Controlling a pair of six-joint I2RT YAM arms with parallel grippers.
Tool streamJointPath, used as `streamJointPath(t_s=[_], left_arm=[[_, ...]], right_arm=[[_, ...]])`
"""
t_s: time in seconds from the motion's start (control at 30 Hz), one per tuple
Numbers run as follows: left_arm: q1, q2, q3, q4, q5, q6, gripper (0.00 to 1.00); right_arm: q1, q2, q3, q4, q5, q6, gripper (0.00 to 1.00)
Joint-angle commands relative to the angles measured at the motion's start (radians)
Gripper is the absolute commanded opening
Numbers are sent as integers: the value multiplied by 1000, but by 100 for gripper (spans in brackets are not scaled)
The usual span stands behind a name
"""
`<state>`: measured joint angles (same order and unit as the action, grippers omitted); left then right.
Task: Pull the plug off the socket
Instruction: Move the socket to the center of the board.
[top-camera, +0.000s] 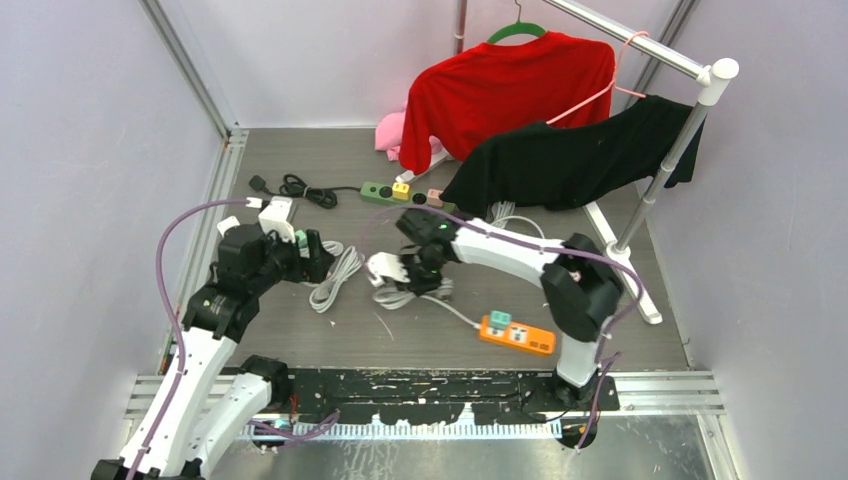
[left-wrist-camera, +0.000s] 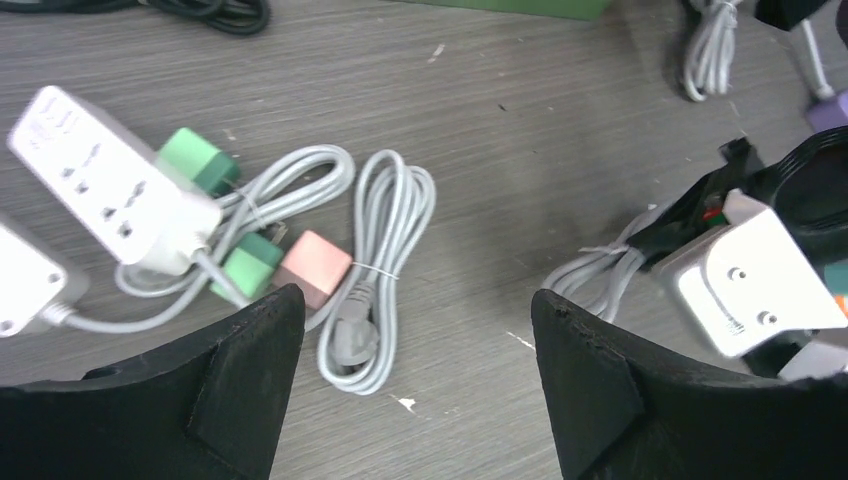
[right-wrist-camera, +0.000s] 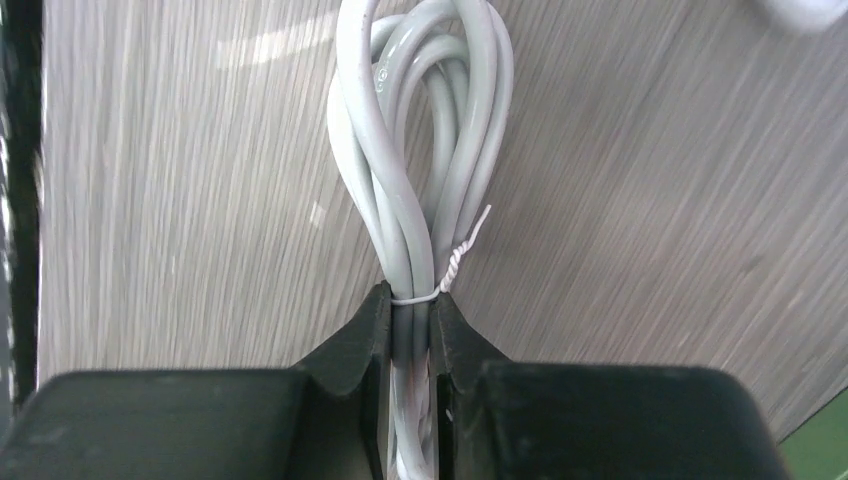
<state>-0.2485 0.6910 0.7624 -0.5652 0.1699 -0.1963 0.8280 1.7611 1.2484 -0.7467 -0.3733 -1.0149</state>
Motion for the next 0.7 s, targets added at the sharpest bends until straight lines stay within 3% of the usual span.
streamJointPath(t_s=[0.0,0.17,0.23,0.37,0.5,0.57,0.67], left_arm=[[0,-63,23,4,-164,29,83],[0,-141,6,22,-236,35,83],[0,-164,-3,33,-238,37,83],[1,-178,-9,45,-224,39,83],[1,-172,-9,48,-177,47,83],[1,-178,-14,59,-121,60,83],[0,-194,-37,106,11,79,84]], right_arm=[[70,150,259,75,-136,220,3],[143,321,412,80,-107,310,9],[146,312,381,96,-127,327,24],[140,196,300,64,-181,325,64],[85,42,319,-138,-279,217,81],[28,-32,309,-254,-347,120,99],[-89,-195,183,-305,-430,33,100]])
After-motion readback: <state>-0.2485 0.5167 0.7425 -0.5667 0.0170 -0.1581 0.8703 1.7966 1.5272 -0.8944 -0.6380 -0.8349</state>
